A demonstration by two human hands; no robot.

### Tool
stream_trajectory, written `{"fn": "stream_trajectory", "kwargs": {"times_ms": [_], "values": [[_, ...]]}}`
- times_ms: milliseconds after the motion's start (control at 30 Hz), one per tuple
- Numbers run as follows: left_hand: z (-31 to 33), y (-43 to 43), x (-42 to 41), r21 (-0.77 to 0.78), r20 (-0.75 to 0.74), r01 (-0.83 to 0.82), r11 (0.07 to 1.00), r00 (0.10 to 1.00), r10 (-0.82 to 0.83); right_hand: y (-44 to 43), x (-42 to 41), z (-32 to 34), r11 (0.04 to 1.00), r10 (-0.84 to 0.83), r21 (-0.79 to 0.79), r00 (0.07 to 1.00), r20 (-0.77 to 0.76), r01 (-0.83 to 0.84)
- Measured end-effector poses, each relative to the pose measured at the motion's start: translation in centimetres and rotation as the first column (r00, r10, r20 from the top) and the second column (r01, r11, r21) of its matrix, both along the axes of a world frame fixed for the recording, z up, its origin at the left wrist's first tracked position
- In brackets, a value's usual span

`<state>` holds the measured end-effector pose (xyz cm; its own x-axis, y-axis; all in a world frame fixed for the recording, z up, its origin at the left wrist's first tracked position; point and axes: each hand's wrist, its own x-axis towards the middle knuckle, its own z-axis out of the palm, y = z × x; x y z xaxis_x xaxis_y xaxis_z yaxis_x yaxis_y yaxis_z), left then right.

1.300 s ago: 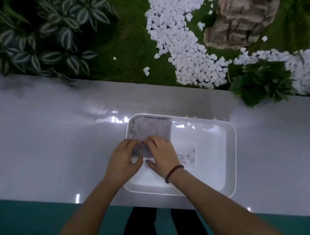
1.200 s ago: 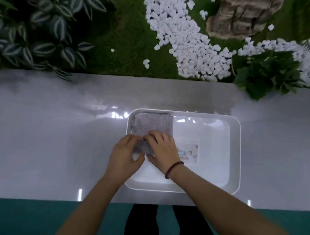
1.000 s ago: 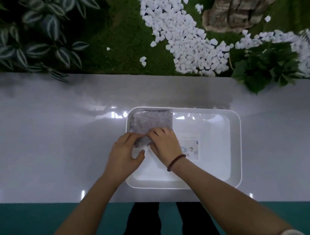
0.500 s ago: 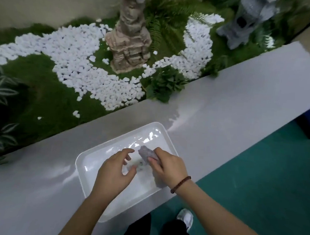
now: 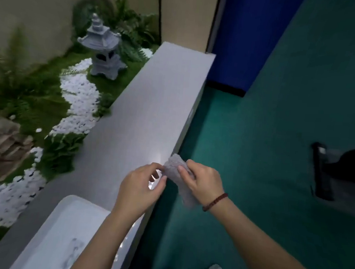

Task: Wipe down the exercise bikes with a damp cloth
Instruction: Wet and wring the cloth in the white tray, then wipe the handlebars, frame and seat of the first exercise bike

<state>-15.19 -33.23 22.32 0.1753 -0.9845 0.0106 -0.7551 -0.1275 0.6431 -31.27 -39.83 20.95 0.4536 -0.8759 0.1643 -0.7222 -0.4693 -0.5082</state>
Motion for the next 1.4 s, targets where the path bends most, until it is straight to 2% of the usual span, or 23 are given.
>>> {"fn": "stream_trajectory", "kwargs": {"times_ms": [200, 433, 567, 733, 833, 1033, 1267, 1400], "values": [[3.0, -8.0, -15.3, -0.072, -0.013, 0.274, 0.959, 0.961, -0.275, -3.6, -17.0, 2.9, 0.960, -0.278, -0.021, 0.960, -0.015, 0.278], [5.0, -15.5, -34.1, -0.090, 0.021, 0.540, 0.837, 0.841, -0.540, -5.9, -35.4, 4.8, 0.833, -0.550, -0.056, 0.834, 0.035, 0.551], [6.3, -18.3, -43.9, -0.114, 0.048, 0.705, 0.700, 0.708, -0.705, -5.4, -44.2, 5.8, 0.698, -0.710, -0.057, 0.700, 0.077, 0.714], [7.4, -21.3, -55.6, -0.096, 0.084, 0.874, 0.477, 0.485, -0.871, -3.8, -53.8, 6.9, 0.489, -0.868, -0.058, 0.492, 0.068, 0.870], [7.9, -23.0, -62.2, -0.090, 0.114, 0.935, 0.344, 0.353, -0.929, -3.6, -59.1, 7.5, 0.381, -0.923, -0.036, 0.382, 0.033, 0.924], [8.5, -28.0, -74.2, -0.036, 0.140, 0.995, 0.093, 0.097, -0.985, -6.0, -68.4, 9.0, 0.228, -0.973, -0.007, 0.228, -0.035, 0.974], [8.3, -32.7, -87.0, -0.001, 0.081, 0.995, -0.095, -0.094, -0.992, -8.9, -77.1, 8.9, 0.074, -0.995, 0.004, 0.074, -0.073, 0.997], [7.8, -33.7, -94.0, 0.001, 0.080, 0.991, -0.131, -0.131, -0.988, -9.5, -83.4, 8.2, 0.018, -0.999, 0.036, 0.020, -0.045, 0.999]]}}
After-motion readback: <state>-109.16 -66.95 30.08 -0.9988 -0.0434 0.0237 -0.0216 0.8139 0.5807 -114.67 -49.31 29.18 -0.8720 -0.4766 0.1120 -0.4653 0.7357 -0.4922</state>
